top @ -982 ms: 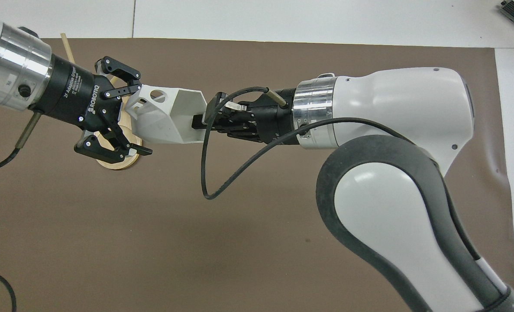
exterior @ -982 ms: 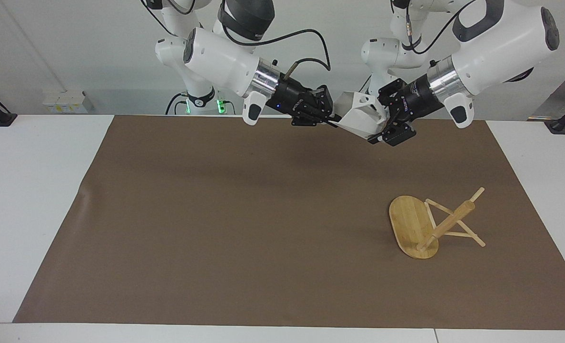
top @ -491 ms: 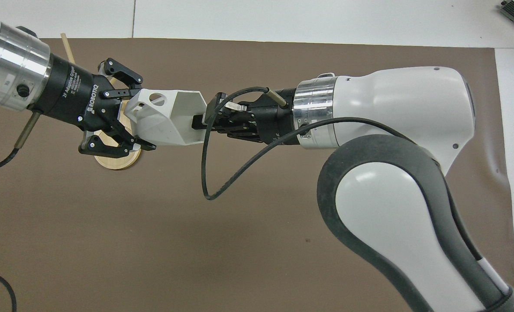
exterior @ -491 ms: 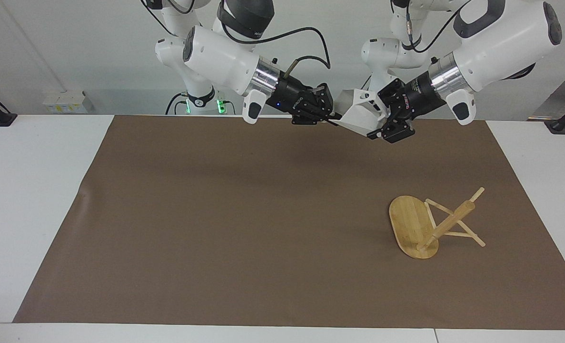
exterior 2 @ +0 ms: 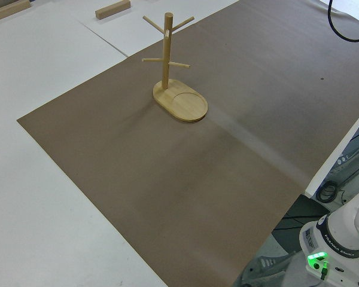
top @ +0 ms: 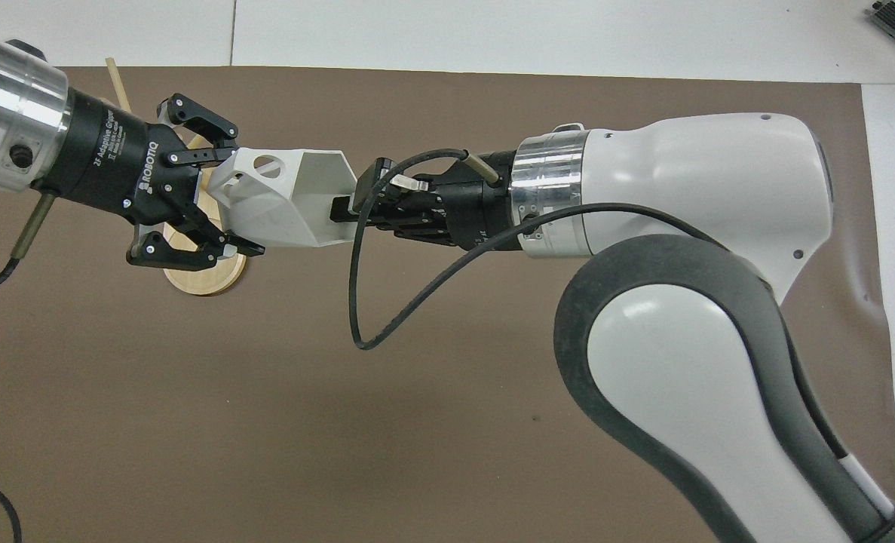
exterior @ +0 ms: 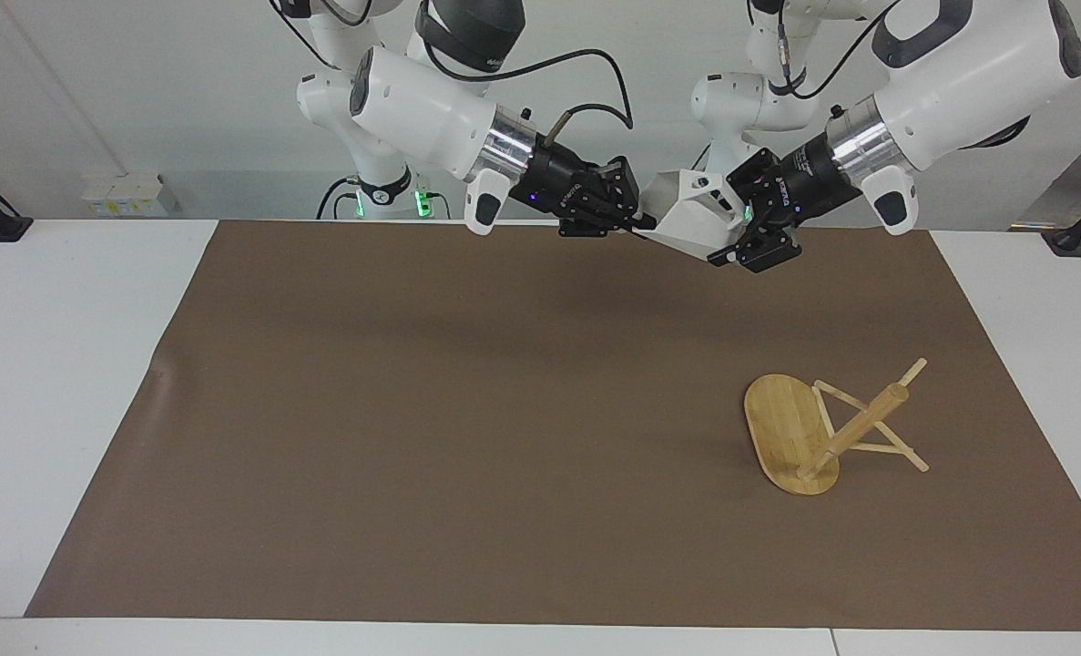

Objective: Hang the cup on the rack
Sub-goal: 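Grasp the cup with the left gripper while the right gripper holds it, then carry the cup to the rack while the right gripper withdraws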

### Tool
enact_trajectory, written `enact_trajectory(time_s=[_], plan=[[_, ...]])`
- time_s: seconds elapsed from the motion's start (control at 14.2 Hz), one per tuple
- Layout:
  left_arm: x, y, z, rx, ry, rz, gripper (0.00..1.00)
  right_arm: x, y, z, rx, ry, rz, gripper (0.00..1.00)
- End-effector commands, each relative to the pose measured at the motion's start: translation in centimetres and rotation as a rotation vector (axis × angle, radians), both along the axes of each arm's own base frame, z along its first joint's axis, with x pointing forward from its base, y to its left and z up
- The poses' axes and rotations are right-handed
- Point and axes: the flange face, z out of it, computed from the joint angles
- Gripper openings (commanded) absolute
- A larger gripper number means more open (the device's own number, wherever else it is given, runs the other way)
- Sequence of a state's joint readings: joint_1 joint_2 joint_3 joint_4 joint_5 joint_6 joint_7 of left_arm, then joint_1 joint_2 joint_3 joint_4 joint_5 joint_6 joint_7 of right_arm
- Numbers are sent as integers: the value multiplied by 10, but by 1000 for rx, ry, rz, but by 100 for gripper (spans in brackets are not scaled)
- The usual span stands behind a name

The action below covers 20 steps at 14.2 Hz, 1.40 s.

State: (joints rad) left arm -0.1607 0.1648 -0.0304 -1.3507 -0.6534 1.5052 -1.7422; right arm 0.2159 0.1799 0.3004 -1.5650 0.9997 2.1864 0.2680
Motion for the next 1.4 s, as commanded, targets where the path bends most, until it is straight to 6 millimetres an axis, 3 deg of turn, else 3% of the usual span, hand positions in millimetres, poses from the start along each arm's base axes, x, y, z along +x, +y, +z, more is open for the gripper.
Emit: enact_trajectory(time_s=[0.0, 0.63, 0.91, 1.12, 1.33], plan=[[-4, 9, 7, -18, -11, 35, 0, 1, -4, -2, -6, -4, 3, 100], [3, 23, -4, -23, -54, 127, 0, -2, -12, 2, -33, -29, -6, 100], [8, 33, -21, -17, -93, 254, 0, -1, -28, 8, -179, -119, 10, 100], [15, 54, -33, -12, -86, 378, 0, 0, -41, 8, -321, -196, 24, 100], [19, 69, -46, 50, -55, 559, 0, 11, -75, 4, -483, -247, 18, 100]])
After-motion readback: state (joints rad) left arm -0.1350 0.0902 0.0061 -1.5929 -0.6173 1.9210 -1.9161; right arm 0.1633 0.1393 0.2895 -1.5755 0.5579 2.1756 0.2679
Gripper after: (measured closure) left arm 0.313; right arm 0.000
